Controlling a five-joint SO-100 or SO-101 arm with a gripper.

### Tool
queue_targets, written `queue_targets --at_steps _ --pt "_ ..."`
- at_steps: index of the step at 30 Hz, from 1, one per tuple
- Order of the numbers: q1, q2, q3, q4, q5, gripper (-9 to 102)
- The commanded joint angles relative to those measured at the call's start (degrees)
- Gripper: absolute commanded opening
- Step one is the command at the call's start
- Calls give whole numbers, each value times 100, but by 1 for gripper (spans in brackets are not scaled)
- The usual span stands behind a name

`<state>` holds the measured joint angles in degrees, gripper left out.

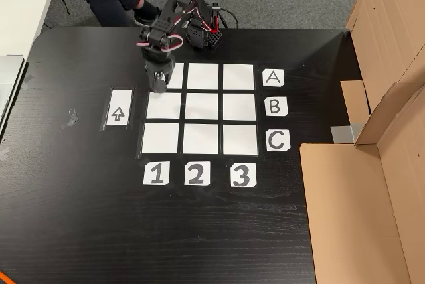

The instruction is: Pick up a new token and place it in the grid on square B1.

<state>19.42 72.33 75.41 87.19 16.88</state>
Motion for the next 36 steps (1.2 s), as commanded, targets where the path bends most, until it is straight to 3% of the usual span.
queue_targets --at_steps 1,36 --pt "26 -141 9 -123 35 12" --pt "-290 -1090 -62 -1037 70 12"
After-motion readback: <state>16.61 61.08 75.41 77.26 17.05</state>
